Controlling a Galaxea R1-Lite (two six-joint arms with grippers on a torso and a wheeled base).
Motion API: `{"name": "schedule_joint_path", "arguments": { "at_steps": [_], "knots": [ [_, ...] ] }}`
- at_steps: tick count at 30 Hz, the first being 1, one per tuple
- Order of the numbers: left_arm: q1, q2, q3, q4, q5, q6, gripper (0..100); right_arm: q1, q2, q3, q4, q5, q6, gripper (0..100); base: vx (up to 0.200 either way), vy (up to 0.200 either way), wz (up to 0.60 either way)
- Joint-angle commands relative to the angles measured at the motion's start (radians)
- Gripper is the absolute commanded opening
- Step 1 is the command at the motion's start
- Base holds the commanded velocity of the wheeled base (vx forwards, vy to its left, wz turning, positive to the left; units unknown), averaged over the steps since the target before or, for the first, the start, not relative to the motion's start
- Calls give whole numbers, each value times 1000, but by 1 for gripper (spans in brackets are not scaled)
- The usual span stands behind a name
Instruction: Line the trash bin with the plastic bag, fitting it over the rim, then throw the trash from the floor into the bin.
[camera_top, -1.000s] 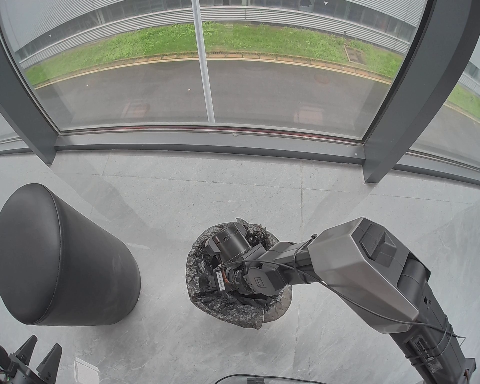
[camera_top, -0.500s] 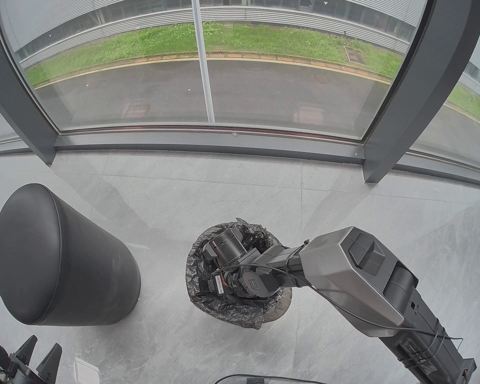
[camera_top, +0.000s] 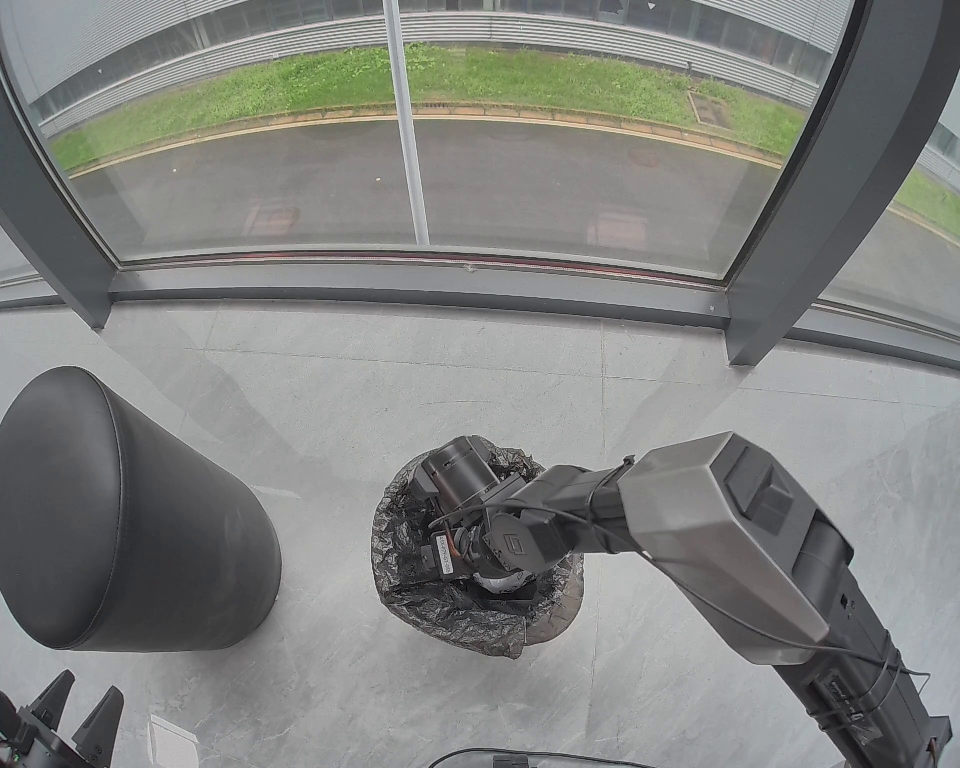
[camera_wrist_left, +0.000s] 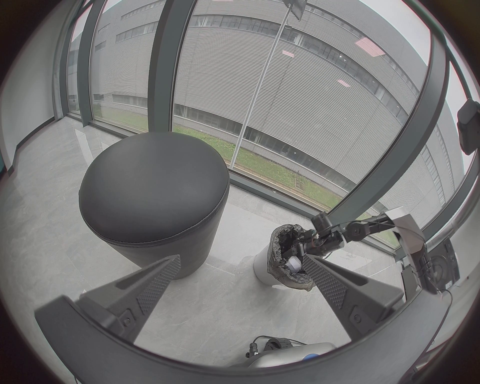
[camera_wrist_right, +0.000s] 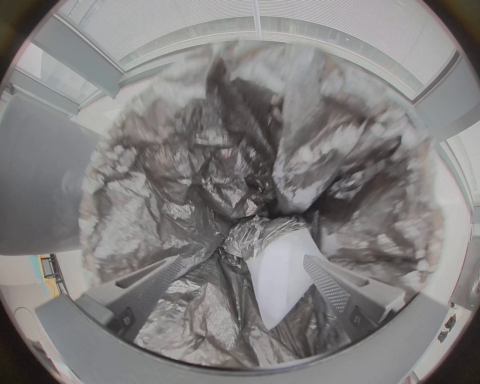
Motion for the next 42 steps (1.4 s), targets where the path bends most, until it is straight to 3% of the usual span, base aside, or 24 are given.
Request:
{"name": "schedule_joint_path", "arguments": {
  "at_steps": [1,6,11,17,20,25,28,33,35,42],
  "knots": [
    [0,0,0,0,0,0,100,8,-172,51,33,-4,6,100,0,0,0],
    [0,-12,0,0,2,1,100,-9,-320,129,33,-4,-4,100,0,0,0],
    [0,-12,0,0,2,1,100,-95,-432,211,33,-4,-16,100,0,0,0],
    [0,-12,5,-10,3,6,100,-265,-614,281,33,-9,-34,100,0,0,0],
    [0,-12,6,-10,3,8,100,-312,-693,320,33,-9,-33,100,0,0,0],
    [0,-12,14,-14,43,81,100,-412,-950,478,32,-9,-45,100,0,0,0],
    [0,-12,23,-17,91,135,100,-483,-1104,543,30,-9,-93,100,0,0,0],
    [0,-12,23,-27,98,147,100,-582,-1285,622,29,4,-165,100,0,0,0],
    [-2,-12,23,-27,83,161,100,-596,-1343,654,29,4,-174,100,0,0,0],
    [-5,-12,28,-27,-99,296,100,-599,-1521,767,27,-9,-217,100,0,0,0]
  ]
}}
